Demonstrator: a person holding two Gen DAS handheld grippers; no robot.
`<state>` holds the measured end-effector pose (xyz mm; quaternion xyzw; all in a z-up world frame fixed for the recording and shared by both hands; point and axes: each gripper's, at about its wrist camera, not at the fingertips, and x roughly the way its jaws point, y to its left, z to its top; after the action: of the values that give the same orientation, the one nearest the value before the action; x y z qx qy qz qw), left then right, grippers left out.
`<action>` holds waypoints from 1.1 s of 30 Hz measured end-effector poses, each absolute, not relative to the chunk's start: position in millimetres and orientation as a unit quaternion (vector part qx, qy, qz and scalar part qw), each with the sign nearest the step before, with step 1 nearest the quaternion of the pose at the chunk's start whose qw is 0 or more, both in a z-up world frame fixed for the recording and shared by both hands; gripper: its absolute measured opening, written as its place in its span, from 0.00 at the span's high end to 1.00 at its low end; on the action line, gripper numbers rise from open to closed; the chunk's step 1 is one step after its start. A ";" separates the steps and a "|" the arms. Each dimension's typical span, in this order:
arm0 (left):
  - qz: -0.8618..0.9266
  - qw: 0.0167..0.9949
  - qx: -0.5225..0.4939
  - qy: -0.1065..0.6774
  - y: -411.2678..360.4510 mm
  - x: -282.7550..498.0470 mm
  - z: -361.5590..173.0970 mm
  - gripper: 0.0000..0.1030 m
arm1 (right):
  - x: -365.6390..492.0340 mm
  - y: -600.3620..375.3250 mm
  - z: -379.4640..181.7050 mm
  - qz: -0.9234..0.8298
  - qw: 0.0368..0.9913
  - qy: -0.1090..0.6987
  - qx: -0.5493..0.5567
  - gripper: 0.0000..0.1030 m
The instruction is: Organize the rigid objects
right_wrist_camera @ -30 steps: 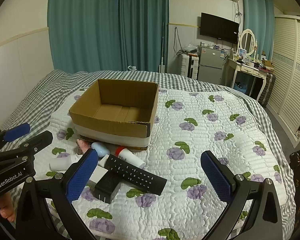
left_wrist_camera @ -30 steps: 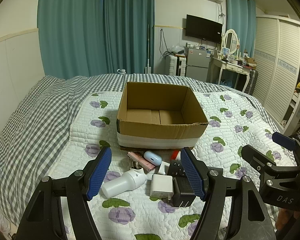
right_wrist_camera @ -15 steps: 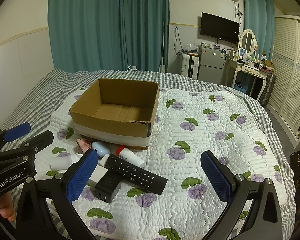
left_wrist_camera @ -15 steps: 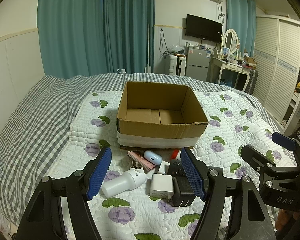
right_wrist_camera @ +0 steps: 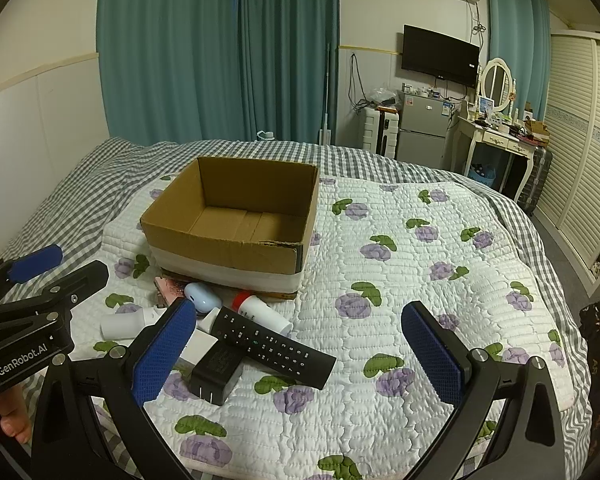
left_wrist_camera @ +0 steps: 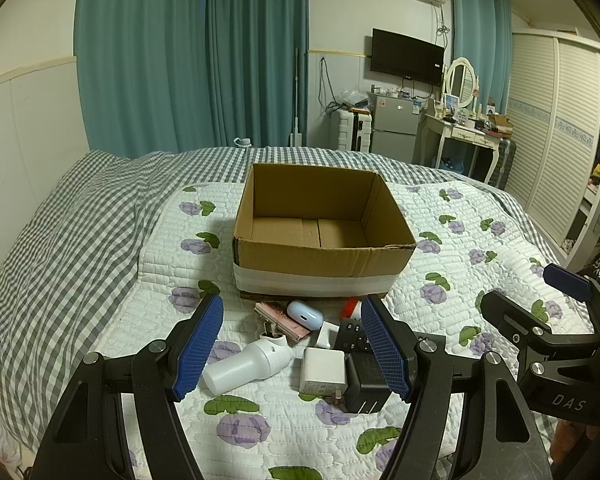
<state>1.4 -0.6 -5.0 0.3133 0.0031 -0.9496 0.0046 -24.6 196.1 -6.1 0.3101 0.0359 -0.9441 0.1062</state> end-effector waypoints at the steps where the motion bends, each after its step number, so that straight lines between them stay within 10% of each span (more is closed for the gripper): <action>1: -0.950 0.005 0.313 0.003 -0.6 1.2 -4.5 0.28 | -24.4 195.9 -6.1 -0.944 0.106 0.036 0.310 0.00; 33: -0.939 0.041 0.341 -0.005 1.1 -6.8 -16.9 0.28 | -38.9 205.6 -2.3 -0.936 0.149 0.070 0.312 0.00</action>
<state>-6.8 1.1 -16.9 0.3408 -0.0048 -0.9392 0.0407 -38.9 205.6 -2.3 0.3122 0.0698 -0.9357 0.1488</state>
